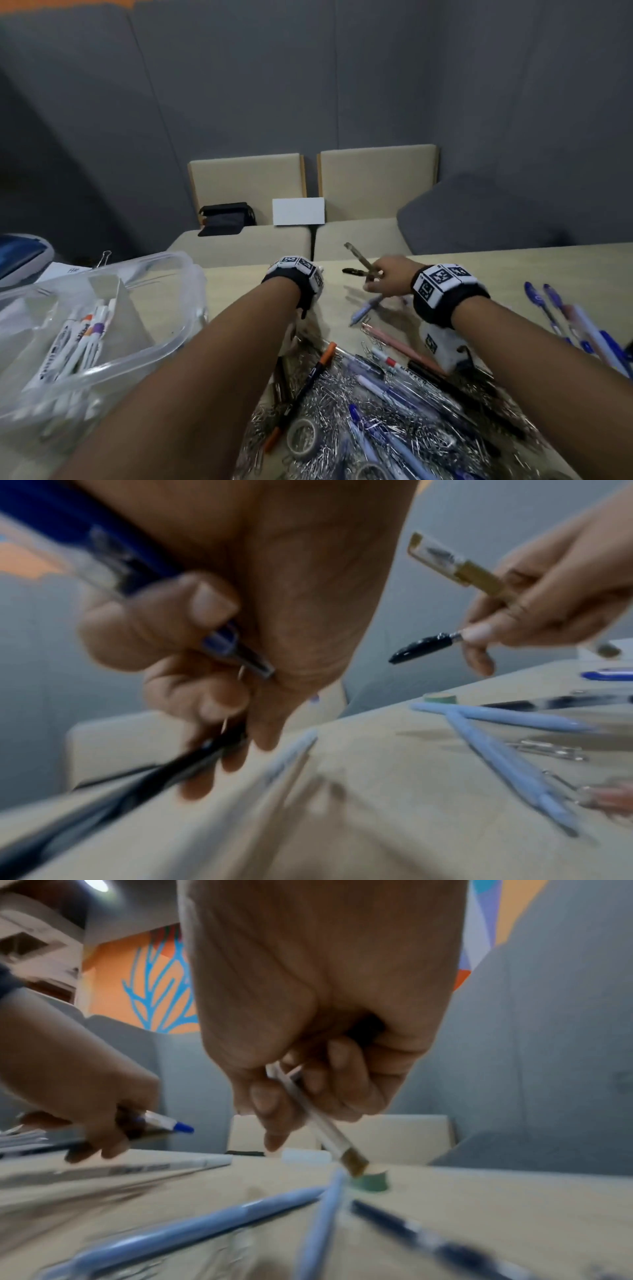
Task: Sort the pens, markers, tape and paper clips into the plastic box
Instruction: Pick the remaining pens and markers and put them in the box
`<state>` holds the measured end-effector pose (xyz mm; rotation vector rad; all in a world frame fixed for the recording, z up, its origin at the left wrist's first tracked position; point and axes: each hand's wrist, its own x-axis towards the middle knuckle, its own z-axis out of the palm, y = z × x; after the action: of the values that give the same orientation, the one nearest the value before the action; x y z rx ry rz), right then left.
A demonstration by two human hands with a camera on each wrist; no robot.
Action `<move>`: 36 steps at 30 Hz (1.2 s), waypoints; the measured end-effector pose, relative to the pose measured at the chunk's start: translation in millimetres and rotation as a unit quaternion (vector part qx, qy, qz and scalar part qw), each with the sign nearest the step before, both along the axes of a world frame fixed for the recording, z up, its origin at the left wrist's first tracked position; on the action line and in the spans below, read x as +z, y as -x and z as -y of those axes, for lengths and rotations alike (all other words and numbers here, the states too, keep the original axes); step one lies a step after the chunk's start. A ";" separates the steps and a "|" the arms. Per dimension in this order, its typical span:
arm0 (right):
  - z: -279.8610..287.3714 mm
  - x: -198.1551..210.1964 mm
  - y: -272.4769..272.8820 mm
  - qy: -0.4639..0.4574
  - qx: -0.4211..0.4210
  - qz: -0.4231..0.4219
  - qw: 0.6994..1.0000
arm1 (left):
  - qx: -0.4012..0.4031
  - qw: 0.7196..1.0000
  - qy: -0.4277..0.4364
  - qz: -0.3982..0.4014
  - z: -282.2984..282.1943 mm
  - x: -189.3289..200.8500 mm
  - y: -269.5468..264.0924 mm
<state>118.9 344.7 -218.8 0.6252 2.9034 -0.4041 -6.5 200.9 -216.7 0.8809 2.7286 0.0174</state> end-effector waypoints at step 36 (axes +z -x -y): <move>-107.1 1.5 -176.6 -0.008 -0.200 0.032 0.979 | -0.419 0.900 -0.001 -0.121 -169.7 -44.7 -110.5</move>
<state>295.5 451.8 -217.3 1.2060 2.7142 -0.3956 104.1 370.6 -261.4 2.0885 2.3012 -0.2743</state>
